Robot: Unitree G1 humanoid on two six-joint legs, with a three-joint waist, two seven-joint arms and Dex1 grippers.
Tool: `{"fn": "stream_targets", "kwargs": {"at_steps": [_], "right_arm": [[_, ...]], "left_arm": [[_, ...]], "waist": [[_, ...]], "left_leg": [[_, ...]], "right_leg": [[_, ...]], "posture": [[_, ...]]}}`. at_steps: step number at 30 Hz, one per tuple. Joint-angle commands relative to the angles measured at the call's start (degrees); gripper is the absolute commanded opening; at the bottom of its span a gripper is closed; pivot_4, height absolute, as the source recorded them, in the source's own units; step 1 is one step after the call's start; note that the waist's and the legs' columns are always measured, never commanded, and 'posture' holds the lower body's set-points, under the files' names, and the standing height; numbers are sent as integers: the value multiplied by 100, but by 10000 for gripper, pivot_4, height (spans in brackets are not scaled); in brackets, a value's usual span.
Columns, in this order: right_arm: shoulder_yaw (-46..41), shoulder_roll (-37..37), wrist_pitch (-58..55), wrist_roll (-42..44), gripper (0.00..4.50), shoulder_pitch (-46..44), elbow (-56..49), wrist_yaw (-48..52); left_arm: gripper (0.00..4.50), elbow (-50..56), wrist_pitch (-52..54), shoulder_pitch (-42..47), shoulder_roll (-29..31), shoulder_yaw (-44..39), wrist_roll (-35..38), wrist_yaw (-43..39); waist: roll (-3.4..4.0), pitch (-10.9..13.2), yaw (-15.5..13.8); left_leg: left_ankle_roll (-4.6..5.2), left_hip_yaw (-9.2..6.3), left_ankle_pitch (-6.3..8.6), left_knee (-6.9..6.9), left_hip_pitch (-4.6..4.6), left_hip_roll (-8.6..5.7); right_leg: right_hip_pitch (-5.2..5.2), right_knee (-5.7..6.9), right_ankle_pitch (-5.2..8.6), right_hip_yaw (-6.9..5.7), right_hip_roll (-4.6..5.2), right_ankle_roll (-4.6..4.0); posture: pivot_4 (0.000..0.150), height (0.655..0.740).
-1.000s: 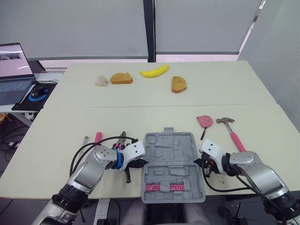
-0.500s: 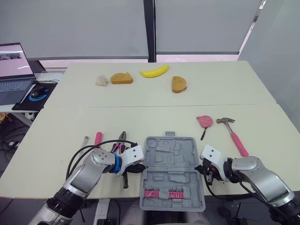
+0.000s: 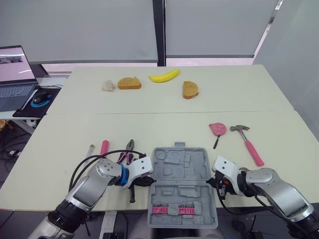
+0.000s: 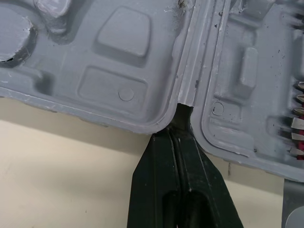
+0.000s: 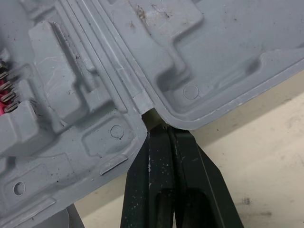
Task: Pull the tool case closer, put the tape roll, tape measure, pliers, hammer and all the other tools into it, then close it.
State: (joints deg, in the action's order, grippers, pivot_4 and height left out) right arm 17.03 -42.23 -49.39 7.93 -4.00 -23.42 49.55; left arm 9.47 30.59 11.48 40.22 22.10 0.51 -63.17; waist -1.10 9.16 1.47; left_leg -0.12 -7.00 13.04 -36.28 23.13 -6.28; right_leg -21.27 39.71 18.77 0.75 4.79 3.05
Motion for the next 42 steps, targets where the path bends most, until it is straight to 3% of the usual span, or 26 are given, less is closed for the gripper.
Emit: {"fn": "stream_targets", "kwargs": {"at_steps": [1,18,27,33,39,42], "right_arm": [[82,-18,-9,88,134,-37,-164,-2],[50,-28,42,57,134,-58,-30,-32],[-585,-237,-93,219,134,103,113,-145],[-1934,-480,366,601,134,737,-560,-110],[-4101,-492,1565,654,134,1998,-776,-25],[-4872,-536,2069,609,0,2617,-587,206]], "left_arm": [[0,125,-27,-41,67,34,13,9],[0,2,-104,-53,115,38,-27,28],[0,-249,-255,38,315,-190,22,20],[0,-181,-911,-383,876,-1640,1104,-473],[0,-1007,-1729,-1190,1136,-3583,1750,-420],[5514,-1604,-1858,-1475,1280,-4223,1829,-387]], "waist": [[0,0,0],[0,0,0],[0,0,-16],[-2,3,-1],[0,3,-52],[-2,3,-100]], "left_leg": [[0,0,0,0,0,0],[0,0,0,0,0,0],[0,-1,0,0,-1,-1],[0,-2,0,15,2,4],[9,-3,6,20,-9,4],[14,-2,9,20,-11,3]], "right_leg": [[0,-1,0,0,0,0],[0,-2,0,-1,0,0],[-2,-5,0,-2,0,0],[-5,-8,0,-2,-1,-1],[6,-60,-1,-15,4,1],[12,-67,-2,-16,5,3]], "posture": [[1500,7400],[1500,7400],[1500,7400],[1500,7400],[1500,7400],[1500,7400]]}}
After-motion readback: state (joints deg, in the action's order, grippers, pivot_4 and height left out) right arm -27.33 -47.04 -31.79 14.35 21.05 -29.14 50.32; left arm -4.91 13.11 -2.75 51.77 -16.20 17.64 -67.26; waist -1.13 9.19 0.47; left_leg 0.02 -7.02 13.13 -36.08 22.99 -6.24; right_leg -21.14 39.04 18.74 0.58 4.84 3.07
